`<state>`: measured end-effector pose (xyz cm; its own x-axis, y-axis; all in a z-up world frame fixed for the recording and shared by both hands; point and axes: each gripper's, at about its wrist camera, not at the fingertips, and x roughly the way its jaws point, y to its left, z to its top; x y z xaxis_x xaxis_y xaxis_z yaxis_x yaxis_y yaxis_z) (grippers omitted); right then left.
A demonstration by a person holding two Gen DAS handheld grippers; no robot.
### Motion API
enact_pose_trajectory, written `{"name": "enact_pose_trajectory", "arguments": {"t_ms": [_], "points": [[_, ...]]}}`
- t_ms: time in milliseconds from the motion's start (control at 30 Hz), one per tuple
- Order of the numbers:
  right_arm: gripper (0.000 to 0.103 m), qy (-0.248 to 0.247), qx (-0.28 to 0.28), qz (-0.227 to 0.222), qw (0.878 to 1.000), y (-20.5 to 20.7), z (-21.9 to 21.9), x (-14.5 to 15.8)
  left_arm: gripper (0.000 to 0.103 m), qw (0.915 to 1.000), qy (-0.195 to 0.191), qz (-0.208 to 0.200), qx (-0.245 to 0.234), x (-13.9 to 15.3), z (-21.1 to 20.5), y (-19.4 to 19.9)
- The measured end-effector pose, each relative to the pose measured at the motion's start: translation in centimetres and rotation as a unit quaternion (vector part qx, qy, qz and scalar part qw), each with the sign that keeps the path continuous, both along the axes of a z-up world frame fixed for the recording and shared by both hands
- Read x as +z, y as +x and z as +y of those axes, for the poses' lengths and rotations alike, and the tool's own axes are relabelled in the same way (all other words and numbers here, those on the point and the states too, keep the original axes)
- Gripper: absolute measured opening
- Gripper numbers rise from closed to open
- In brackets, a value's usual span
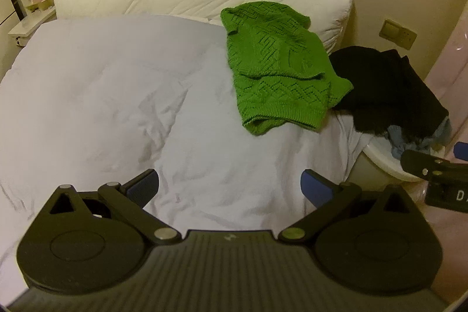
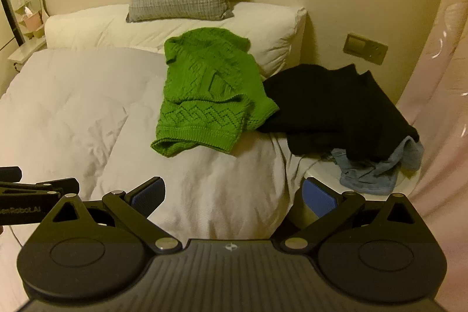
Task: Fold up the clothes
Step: 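Move both grippers toward the green knit vest on the pillow, then grasp the green vest with the left gripper while the right gripper grasps it too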
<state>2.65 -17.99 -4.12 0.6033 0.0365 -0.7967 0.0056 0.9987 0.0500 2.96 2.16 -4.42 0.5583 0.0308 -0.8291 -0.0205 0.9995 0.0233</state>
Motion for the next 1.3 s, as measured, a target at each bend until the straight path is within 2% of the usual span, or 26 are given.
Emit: {"name": "enact_pose_trajectory", "arguments": {"t_ms": [200,333,633,867,1100,1300], "points": [[0.103,0.015,0.009,0.02,1.0,3.8,-0.9,-2.2,0.102,0.9997,0.008,0.013,0.018,-2.2,-0.7,2.8],[0.103,0.027,0.02,0.038,0.999,7.0,-1.9,-4.5,0.102,0.9987,-0.001,0.047,0.02,-4.4,-1.0,5.5],[0.103,0.045,0.031,0.093,0.994,14.7,-5.4,-10.3,0.099,0.9957,-0.008,0.09,0.02,-9.5,-3.0,12.9],[0.1,0.088,0.035,0.126,0.988,20.3,-7.2,-14.1,0.096,0.9933,-0.024,0.11,0.029,-13.1,-3.4,18.5],[0.099,0.127,0.025,0.139,0.982,25.0,-8.5,-18.5,0.099,0.9902,-0.032,0.127,0.048,-17.2,-2.6,22.6],[0.099,0.206,-0.008,0.163,0.965,28.2,-9.8,-23.0,0.1,0.9854,-0.062,0.14,0.074,-20.4,-1.1,24.6]]}}
